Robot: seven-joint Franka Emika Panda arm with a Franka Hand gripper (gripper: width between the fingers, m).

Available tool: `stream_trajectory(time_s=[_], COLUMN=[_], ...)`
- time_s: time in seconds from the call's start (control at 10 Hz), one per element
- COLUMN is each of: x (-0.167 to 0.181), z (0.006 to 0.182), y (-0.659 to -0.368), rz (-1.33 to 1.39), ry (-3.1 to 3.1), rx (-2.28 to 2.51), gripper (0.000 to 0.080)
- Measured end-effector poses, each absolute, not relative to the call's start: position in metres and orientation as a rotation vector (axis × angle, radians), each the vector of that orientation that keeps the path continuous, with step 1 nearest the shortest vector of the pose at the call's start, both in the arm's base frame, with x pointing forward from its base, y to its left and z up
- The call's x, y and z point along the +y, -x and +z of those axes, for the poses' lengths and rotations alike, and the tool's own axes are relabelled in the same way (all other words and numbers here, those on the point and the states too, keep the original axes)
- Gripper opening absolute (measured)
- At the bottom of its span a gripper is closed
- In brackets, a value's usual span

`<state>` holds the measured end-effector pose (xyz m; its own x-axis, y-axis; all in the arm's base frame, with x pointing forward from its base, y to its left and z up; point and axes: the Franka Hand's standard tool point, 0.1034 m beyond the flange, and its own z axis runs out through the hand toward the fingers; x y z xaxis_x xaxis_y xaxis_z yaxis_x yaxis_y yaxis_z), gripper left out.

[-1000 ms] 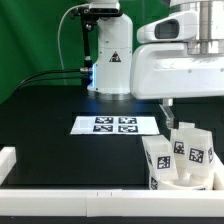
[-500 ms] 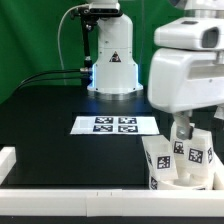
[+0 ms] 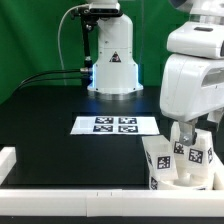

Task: Assemble stool

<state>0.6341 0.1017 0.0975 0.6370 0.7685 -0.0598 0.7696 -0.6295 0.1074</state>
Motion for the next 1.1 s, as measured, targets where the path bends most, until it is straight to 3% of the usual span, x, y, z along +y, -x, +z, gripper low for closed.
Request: stream_trajectory(time_s=[0.2, 0.3, 0.4, 0.6, 0.7, 0.8, 0.9, 1.1], x=[0.1004, 0.1, 0.0992, 0.0997, 0.1002, 0.1003, 0.1003, 0.1003], z=[0.0975, 0.0974, 0.0974, 0.1003, 0.1023, 0.1031, 0.1029, 0.103], y=[-0.6343, -0.6343, -0.6344, -0.6368, -0.6377, -0.638, -0.6379, -0.6379], rz=[-0.012, -0.008, -0.008, 0.02, 0.035, 0.043, 0.048, 0.058], ry=[-2.738, -2.766, -2.768, -2.86, -2.899, -2.926, -2.949, -2.981], rx=[1.27, 1.208, 1.204, 0.967, 0.847, 0.749, 0.663, 0.505], gripper=[0.0649, 0.0508, 0.0508, 0.0238, 0.0238, 0.007, 0.002, 0.0004])
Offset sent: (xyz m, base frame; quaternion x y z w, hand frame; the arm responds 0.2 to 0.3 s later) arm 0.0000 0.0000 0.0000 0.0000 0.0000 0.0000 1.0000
